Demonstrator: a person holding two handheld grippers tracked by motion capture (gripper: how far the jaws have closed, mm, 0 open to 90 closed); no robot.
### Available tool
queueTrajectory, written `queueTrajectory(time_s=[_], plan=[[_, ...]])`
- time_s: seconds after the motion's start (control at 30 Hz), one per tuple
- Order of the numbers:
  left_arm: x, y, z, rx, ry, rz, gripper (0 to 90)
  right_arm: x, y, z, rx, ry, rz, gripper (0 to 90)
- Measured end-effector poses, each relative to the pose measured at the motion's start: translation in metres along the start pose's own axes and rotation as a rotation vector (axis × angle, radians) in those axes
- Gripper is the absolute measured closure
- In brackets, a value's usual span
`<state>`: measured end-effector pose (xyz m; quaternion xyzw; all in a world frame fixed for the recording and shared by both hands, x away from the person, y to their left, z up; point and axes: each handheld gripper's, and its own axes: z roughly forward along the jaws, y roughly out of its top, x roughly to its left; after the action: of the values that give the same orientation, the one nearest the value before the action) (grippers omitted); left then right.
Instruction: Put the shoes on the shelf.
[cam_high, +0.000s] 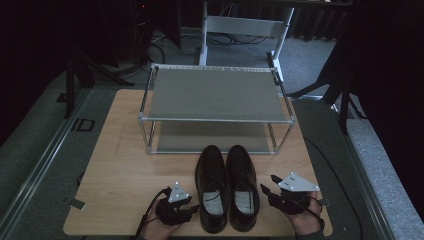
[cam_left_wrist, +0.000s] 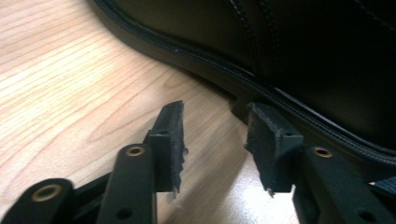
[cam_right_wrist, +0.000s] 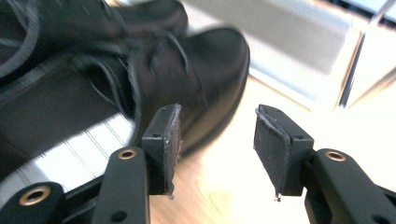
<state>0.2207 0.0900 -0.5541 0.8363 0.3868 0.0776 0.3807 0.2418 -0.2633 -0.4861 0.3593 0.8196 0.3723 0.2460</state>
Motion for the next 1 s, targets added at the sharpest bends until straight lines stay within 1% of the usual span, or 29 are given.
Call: queueTrajectory(time_s=[0.03,0.07,0.1,0.13,0.17,0.2,0.3,0.33,0.37,0.47,0.5,0.57,0.6,0.63,0.67,0.7,0.73,0.77,0.8,0.83,0.87,0.9,0.93,1.0], plan=[[0.0,0.0,0.0,0.0,0.0,0.0,60.1,0.0,0.0,0.0,0.0,0.0,0.0,50.4],[-0.003,0.002,0.002,0.004,-0.006,0.012,61.2,-0.001,-0.006,0.005,0.024,0.008,0.019,51.1],[-0.003,0.002,0.002,0.004,-0.006,0.012,62.0,-0.002,-0.007,0.007,0.032,0.01,0.023,51.2],[-0.006,0.005,0.004,0.009,-0.008,0.033,64.0,-0.002,-0.01,0.009,0.046,0.012,0.03,51.1],[-0.006,0.005,0.004,0.009,-0.008,0.033,64.0,-0.003,-0.011,0.012,0.054,0.015,0.034,51.1],[-0.008,0.007,0.004,0.013,-0.006,0.043,64.5,-0.004,-0.013,0.013,0.061,0.017,0.041,51.1],[-0.008,0.007,0.004,0.016,-0.008,0.047,66.6,-0.004,-0.013,0.015,0.067,0.019,0.045,51.2],[-0.009,0.007,0.004,0.015,-0.013,0.048,66.6,-0.004,-0.014,0.017,0.075,0.027,0.05,51.1],[-0.01,0.007,0.004,0.017,-0.012,0.054,70.1,-0.004,-0.015,0.021,0.093,0.041,0.055,51.5],[-0.012,0.008,0.005,0.017,-0.017,0.063,72.1,-0.004,-0.015,0.022,0.095,0.044,0.054,52.3],[-0.014,0.008,0.007,0.014,-0.033,0.065,72.1,-0.004,-0.015,0.023,0.098,0.042,0.056,53.3],[-0.017,0.009,0.01,0.011,-0.06,0.064,74.1,-0.008,-0.016,0.023,0.097,0.029,0.075,54.1],[-0.019,0.011,0.013,0.012,-0.074,0.068,74.7,-0.01,-0.016,0.023,0.096,0.024,0.083,54.4],[-0.022,0.012,0.015,0.017,-0.085,0.082,75.1,-0.012,-0.017,0.023,0.095,0.014,0.09,54.8],[-0.026,0.014,0.018,0.018,-0.098,0.093,75.1,-0.014,-0.018,0.023,0.093,0.0,0.097,54.9],[-0.03,0.017,0.021,0.02,-0.112,0.105,74.9,-0.02,-0.019,0.02,0.094,-0.04,0.114,54.6],[-0.035,0.019,0.025,0.021,-0.129,0.116,74.9,-0.02,-0.019,0.02,0.094,-0.04,0.114,54.6],[-0.039,0.021,0.029,0.022,-0.142,0.125,74.5,-0.023,-0.02,0.018,0.092,-0.06,0.124,54.7],[-0.043,0.023,0.032,0.024,-0.143,0.137,74.4,-0.027,-0.021,0.016,0.089,-0.077,0.134,54.8],[-0.047,0.025,0.035,0.022,-0.145,0.135,73.9,-0.031,-0.022,0.012,0.081,-0.086,0.146,54.2],[-0.047,0.025,0.035,0.022,-0.145,0.135,72.5,-0.031,-0.022,0.012,0.081,-0.086,0.146,54.2],[-0.053,0.029,0.04,0.019,-0.152,0.132,72.5,-0.034,-0.023,0.009,0.075,-0.093,0.159,53.5],[-0.055,0.03,0.042,0.018,-0.152,0.135,70.5,-0.04,-0.026,0.003,0.066,-0.107,0.178,53.1],[-0.057,0.033,0.045,0.022,-0.157,0.142,70.5,-0.044,-0.029,0.0,0.062,-0.118,0.184,53.1]])
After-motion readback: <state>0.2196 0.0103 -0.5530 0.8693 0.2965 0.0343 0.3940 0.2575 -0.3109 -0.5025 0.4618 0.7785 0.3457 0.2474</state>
